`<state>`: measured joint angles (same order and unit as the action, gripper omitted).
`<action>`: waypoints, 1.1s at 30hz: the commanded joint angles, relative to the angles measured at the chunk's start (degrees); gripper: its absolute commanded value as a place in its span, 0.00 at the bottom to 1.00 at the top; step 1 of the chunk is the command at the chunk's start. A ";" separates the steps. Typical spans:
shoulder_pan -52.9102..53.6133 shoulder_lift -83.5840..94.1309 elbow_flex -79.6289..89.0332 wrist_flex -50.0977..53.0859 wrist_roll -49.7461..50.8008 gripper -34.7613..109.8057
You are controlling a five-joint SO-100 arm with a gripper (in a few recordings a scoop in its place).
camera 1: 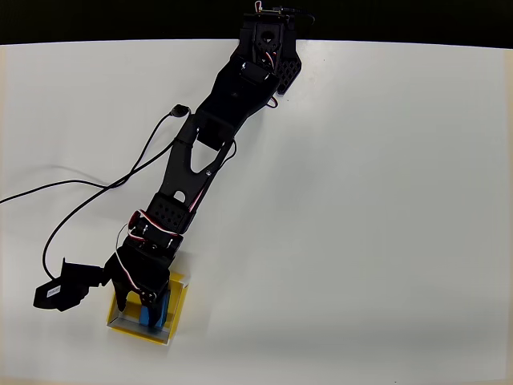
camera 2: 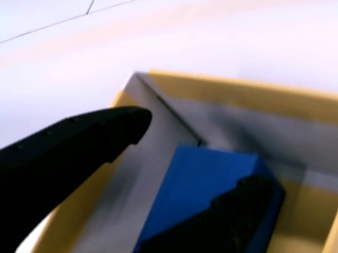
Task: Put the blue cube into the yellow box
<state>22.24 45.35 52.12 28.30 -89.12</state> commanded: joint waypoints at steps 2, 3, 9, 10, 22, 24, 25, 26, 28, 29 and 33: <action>-0.97 21.09 2.64 1.14 -1.67 0.44; -1.23 24.08 4.39 1.49 -1.85 0.44; -3.87 47.11 26.46 1.58 -2.20 0.41; -4.57 50.71 30.59 1.58 -2.29 0.40; -17.93 88.15 76.99 -3.69 -6.33 0.39; -19.16 92.02 80.60 -4.39 -6.33 0.39; -19.78 94.57 83.14 -5.54 -6.59 0.39; -20.39 97.12 85.78 -6.59 -7.03 0.39; -21.53 101.69 90.26 -7.29 -7.29 0.39; -21.97 103.80 92.64 -7.73 -7.65 0.39; -23.20 112.76 104.41 -11.51 -9.58 0.39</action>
<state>0.70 149.33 151.44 19.86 -96.68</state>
